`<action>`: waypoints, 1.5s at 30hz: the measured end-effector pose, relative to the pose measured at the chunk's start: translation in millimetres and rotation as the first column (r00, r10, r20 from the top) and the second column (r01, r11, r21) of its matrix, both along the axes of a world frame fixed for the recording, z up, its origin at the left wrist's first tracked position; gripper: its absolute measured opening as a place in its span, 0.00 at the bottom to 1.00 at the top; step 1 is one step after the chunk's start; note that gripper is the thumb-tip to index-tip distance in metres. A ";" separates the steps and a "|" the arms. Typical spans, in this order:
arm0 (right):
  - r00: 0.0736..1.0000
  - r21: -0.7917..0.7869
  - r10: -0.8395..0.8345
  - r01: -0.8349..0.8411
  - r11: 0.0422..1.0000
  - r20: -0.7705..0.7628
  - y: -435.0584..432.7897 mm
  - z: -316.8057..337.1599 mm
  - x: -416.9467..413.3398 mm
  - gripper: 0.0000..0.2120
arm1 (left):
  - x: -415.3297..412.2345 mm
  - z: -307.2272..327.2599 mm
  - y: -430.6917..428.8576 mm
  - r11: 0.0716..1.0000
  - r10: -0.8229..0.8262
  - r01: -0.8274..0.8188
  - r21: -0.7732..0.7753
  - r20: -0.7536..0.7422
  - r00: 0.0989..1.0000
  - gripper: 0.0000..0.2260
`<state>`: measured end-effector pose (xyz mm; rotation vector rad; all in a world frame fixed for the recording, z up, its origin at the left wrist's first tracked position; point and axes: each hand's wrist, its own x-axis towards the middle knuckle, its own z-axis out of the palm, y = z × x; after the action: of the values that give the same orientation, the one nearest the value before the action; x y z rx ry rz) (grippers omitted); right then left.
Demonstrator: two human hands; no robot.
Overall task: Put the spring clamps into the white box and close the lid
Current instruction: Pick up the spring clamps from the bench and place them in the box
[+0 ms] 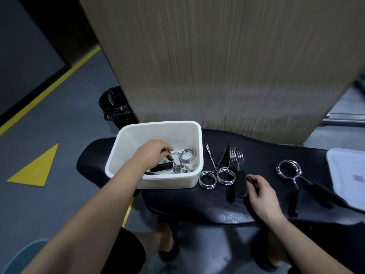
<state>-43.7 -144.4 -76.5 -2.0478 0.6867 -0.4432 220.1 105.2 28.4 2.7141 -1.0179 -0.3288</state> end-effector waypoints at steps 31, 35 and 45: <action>1.000 0.087 -0.024 0.023 0.996 0.001 -2.3 -0.3 4.0 0.06 | -25.9 -3.7 -37.2 0.921 0.194 -0.175 0.348 -0.021 0.981 0.22; 1.000 0.057 -0.029 0.030 0.998 -0.006 -0.5 7.8 6.5 0.06 | -28.7 -6.1 -35.3 0.912 0.329 -0.329 0.245 0.043 0.943 0.23; 0.982 0.139 -0.098 0.076 0.987 0.159 11.5 96.3 24.6 0.05 | -87.9 58.3 -41.1 0.878 0.317 -0.302 -0.370 -0.021 0.948 0.14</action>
<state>-19.2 -132.9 19.8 -1.8383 0.6887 -0.5954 132.1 64.1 86.7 2.4838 -0.5635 -0.0185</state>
